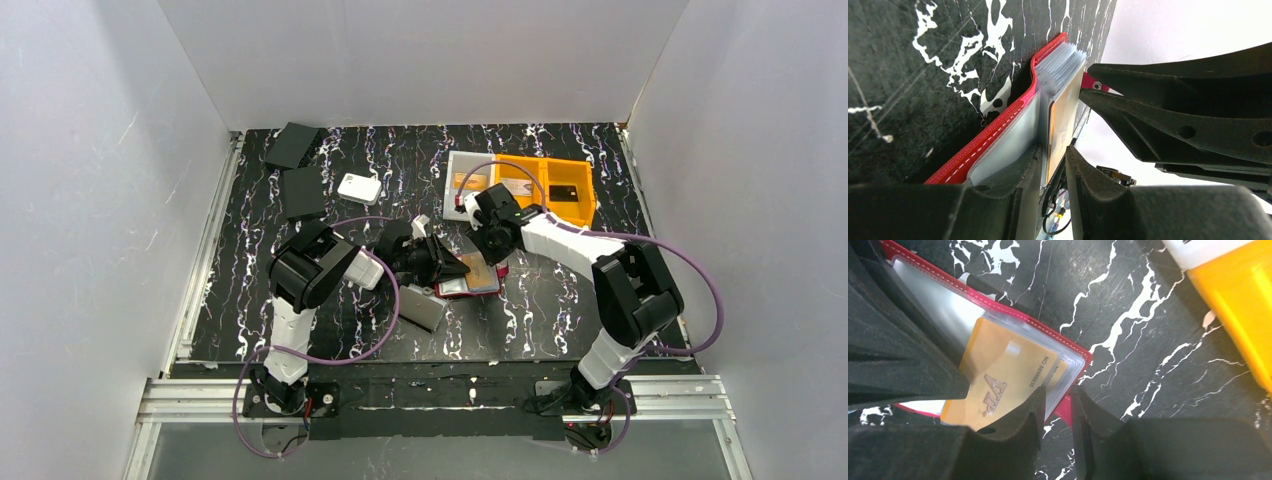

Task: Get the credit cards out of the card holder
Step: Remove the credit card from the card holder.

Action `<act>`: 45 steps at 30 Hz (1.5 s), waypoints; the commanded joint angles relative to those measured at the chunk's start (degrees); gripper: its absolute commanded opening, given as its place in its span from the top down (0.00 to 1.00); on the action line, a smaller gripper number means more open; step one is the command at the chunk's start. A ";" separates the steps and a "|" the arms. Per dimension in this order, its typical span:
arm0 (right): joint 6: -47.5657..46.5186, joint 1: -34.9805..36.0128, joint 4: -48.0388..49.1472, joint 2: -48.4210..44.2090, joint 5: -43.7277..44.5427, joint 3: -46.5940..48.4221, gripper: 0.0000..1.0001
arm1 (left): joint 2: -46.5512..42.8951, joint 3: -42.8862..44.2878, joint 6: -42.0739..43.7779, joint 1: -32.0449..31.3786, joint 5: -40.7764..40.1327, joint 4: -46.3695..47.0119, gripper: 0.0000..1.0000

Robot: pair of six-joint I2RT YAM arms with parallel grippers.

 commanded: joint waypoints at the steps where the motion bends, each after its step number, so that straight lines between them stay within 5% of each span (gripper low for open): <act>1: -2.46 1.69 0.22 5.80 6.13 -1.26 0.65 | -3.92 1.30 1.14 -1.06 0.15 -1.84 0.76; 10: -1.15 1.63 -1.51 9.32 0.94 0.03 0.61 | -4.43 1.21 0.96 -1.06 0.12 -1.84 0.75; 22: -1.31 2.16 -2.90 2.26 -14.10 -5.59 0.61 | -3.99 1.14 0.27 -1.02 -0.40 -1.84 0.73; 37: -7.48 1.11 -7.18 -3.44 -4.44 -4.78 0.60 | -4.79 -1.15 -0.17 -0.61 -2.15 -2.06 0.75; 45: -9.47 1.10 -8.48 -4.08 -7.84 -5.80 0.61 | -4.73 -1.43 -0.31 -0.56 -2.69 -2.11 0.75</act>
